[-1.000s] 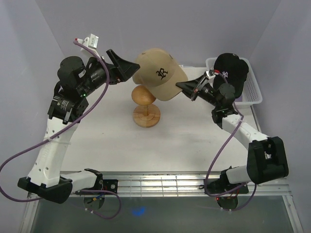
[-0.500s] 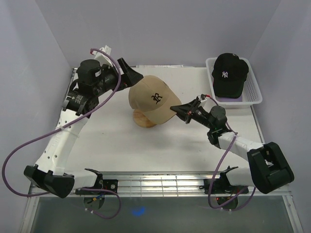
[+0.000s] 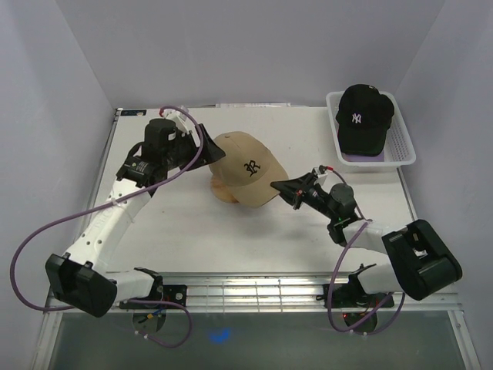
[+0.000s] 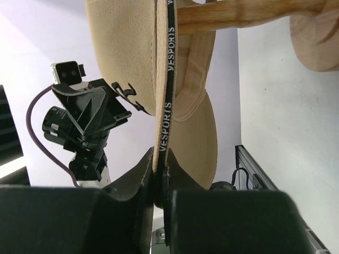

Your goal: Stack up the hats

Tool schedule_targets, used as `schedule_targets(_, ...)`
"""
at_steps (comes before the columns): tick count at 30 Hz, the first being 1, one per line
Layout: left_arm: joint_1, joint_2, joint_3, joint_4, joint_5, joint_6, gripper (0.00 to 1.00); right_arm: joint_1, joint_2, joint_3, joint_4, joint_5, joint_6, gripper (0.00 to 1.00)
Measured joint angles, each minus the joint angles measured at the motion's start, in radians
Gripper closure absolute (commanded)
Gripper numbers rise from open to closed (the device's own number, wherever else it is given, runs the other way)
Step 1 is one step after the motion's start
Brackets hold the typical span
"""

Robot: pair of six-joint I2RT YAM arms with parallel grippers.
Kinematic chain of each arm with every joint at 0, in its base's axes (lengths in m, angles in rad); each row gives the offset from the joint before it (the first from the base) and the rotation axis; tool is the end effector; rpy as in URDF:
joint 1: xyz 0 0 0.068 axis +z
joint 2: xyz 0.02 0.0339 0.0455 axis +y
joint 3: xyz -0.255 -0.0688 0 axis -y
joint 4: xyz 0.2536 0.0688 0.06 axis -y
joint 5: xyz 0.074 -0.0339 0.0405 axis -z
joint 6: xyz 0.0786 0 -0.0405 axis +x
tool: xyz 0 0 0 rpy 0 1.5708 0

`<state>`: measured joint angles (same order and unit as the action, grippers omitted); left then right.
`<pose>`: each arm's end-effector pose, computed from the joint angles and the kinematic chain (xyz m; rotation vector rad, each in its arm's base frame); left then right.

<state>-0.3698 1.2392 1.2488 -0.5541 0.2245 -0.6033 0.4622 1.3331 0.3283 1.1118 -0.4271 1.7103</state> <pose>0.2910 -0.1316 0.3390 -0.1177 2.2062 -0.8006 0.2462 0.1590 0.1950 0.7041 1.7267 1.9687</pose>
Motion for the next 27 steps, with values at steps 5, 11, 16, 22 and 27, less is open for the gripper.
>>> schedule_targets(5,0.000,-0.005,-0.049,0.011,-0.009,0.010,0.12,0.029,0.036,-0.023,0.048,0.028,-0.002,0.92)
schedule_targets(11,0.000,-0.004,-0.064,0.018,-0.030,0.021,0.12,0.041,0.068,-0.031,0.076,0.040,-0.012,0.85)
schedule_targets(16,0.000,0.013,-0.064,0.022,-0.048,0.032,0.13,0.050,0.090,-0.047,0.092,0.049,-0.015,0.51)
schedule_targets(22,0.000,0.061,-0.060,0.024,-0.056,0.050,0.14,0.052,0.111,-0.061,0.094,0.055,-0.016,0.42)
schedule_targets(27,0.000,0.079,-0.052,0.023,-0.057,0.063,0.14,0.055,0.111,-0.061,0.083,0.055,-0.019,0.36)
